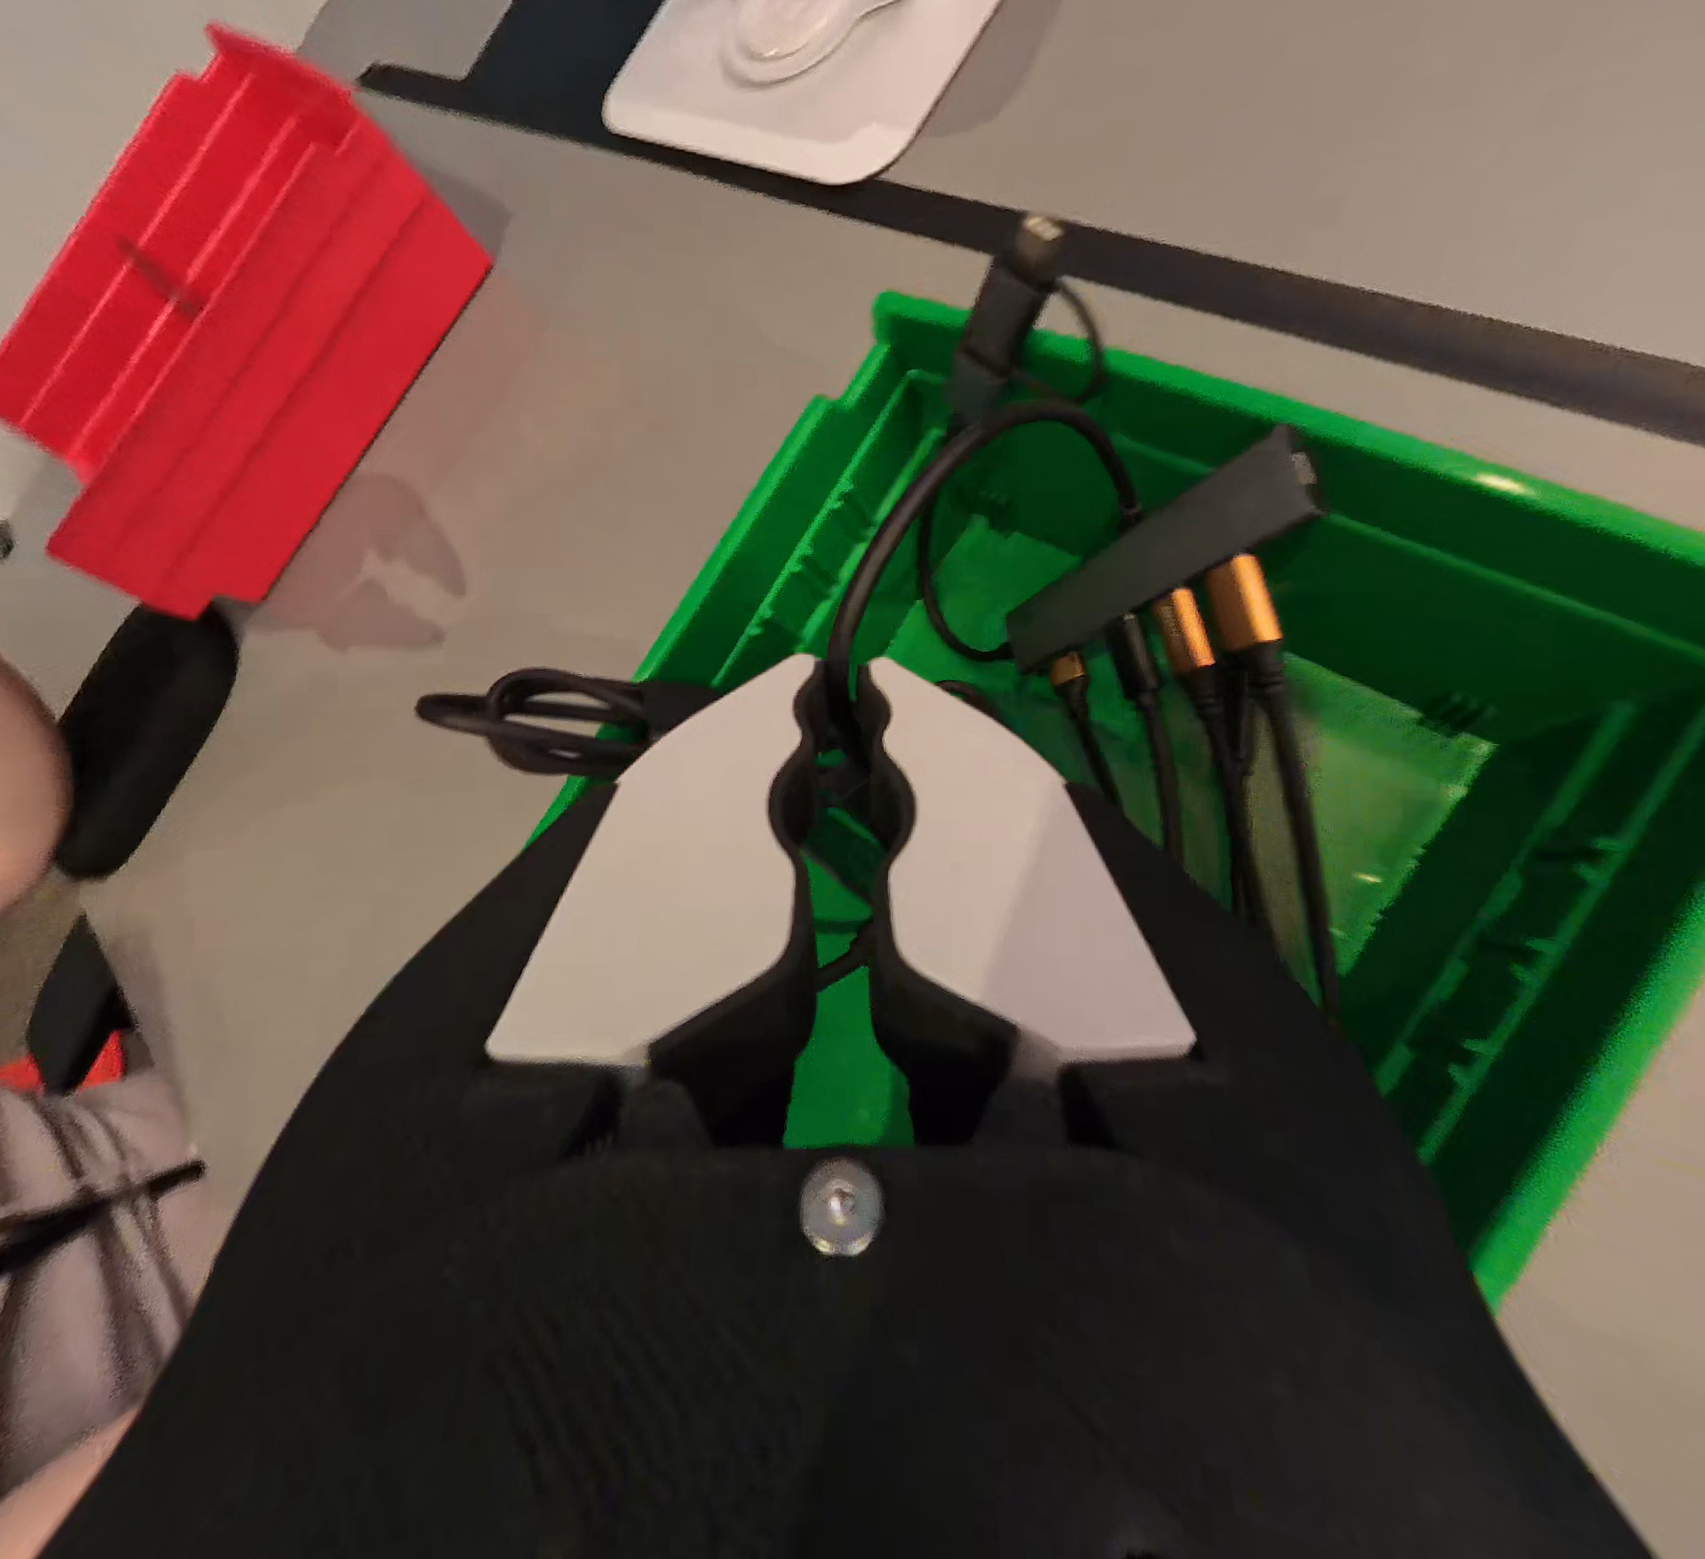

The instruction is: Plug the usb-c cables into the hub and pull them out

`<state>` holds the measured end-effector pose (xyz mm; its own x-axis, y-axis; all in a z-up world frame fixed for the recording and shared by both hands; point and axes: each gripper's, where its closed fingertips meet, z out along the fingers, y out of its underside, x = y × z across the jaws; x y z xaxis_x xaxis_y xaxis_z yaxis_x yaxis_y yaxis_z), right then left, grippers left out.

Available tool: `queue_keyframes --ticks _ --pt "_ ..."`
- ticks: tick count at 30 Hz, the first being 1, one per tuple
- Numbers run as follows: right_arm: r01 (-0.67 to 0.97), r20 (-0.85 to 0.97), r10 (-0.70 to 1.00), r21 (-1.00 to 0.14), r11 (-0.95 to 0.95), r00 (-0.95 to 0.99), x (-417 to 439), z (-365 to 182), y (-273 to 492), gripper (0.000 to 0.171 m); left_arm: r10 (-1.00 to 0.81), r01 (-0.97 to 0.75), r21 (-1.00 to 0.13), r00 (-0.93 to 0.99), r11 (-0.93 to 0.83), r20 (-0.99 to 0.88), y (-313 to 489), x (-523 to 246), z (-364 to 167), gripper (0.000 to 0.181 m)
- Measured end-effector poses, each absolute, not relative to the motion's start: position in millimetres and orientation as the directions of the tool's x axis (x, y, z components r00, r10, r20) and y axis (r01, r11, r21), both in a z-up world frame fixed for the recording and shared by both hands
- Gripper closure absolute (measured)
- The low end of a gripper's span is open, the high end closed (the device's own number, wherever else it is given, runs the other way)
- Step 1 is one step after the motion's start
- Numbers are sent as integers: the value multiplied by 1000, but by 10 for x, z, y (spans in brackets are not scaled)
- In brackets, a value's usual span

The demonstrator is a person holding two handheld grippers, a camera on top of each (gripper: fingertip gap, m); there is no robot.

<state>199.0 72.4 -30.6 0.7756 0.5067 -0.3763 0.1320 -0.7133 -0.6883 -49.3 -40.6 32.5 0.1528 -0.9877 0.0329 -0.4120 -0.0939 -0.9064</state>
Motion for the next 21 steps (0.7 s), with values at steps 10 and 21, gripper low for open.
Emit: queue_keyframes --ticks 10,21 --pt "110 -24 193 -749 -653 981 2678 -386 1157 161 -988 -412 -906 153 -96 35 -408 -487 323 161" --pt "129 41 151 -760 -637 988 2903 -581 1270 141 -989 -421 -902 147 -94 35 -418 -473 303 161"
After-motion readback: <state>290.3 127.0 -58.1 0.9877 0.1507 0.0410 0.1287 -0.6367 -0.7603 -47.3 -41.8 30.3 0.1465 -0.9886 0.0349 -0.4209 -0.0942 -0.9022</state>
